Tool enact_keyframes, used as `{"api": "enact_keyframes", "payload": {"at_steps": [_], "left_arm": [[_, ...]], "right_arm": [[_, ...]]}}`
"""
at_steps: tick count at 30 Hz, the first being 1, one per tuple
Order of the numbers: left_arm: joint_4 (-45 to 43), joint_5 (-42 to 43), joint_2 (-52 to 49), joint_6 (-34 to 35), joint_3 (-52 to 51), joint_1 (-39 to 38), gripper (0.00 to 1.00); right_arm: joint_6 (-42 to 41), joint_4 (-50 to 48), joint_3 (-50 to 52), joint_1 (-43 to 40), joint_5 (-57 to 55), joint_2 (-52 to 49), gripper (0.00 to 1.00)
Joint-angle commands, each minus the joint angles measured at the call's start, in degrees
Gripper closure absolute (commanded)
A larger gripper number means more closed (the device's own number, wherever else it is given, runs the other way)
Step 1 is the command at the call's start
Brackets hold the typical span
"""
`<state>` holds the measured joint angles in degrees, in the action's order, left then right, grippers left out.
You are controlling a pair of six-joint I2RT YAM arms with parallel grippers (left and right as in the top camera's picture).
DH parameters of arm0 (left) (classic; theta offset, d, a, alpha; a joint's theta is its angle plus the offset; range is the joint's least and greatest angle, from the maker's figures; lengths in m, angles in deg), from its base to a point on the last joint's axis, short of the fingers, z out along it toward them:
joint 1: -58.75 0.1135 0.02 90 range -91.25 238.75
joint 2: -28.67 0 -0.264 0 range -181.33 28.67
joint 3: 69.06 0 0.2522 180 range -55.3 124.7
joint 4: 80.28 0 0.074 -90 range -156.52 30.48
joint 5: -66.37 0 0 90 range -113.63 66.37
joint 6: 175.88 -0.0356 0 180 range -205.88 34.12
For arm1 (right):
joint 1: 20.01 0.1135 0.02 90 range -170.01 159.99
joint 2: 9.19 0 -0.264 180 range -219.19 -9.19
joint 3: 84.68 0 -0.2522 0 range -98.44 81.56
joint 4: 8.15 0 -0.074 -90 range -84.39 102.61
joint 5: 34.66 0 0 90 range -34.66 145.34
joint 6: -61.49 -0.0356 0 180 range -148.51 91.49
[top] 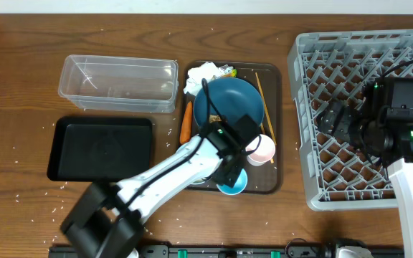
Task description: Sort waste into correct bins and load items into the dishwasher rack
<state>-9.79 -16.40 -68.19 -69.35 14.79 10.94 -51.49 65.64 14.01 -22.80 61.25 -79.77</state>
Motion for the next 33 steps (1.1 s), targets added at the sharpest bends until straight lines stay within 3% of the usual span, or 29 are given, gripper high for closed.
{"api": "enact_keyframes", "payload": {"at_steps": [1,5,10,15,24,31,33], "left_arm": [[2.99,-0.24,6.93,-0.39,4.11,1.81,0.94],[1.99,1.79,15.28,-0.83,4.57,7.21,0.94],[-6.14,27.10,23.02,-6.64,4.57,18.16,0.94],[-13.25,48.72,24.35,-6.62,4.57,24.76,0.94],[-20.44,63.41,24.30,-5.92,4.57,26.05,0.94],[-21.53,63.54,24.30,-5.11,4.57,26.05,0.94],[-21.75,63.49,24.30,-5.11,4.57,26.05,0.94]], "right_arm": [[0.96,-0.04,-1.01,-0.15,-0.55,0.50,0.01],[4.85,-0.70,-1.01,-0.13,5.88,0.50,0.01],[31.76,-4.26,-1.01,-0.13,49.40,0.50,0.09],[38.71,-10.99,-1.01,1.33,78.42,0.50,0.11],[37.13,-20.55,-1.03,8.33,83.27,0.50,0.12],[33.70,-25.42,-1.03,14.88,78.97,0.50,0.30],[32.54,-26.47,-1.03,16.09,77.50,0.50,0.42]]}}
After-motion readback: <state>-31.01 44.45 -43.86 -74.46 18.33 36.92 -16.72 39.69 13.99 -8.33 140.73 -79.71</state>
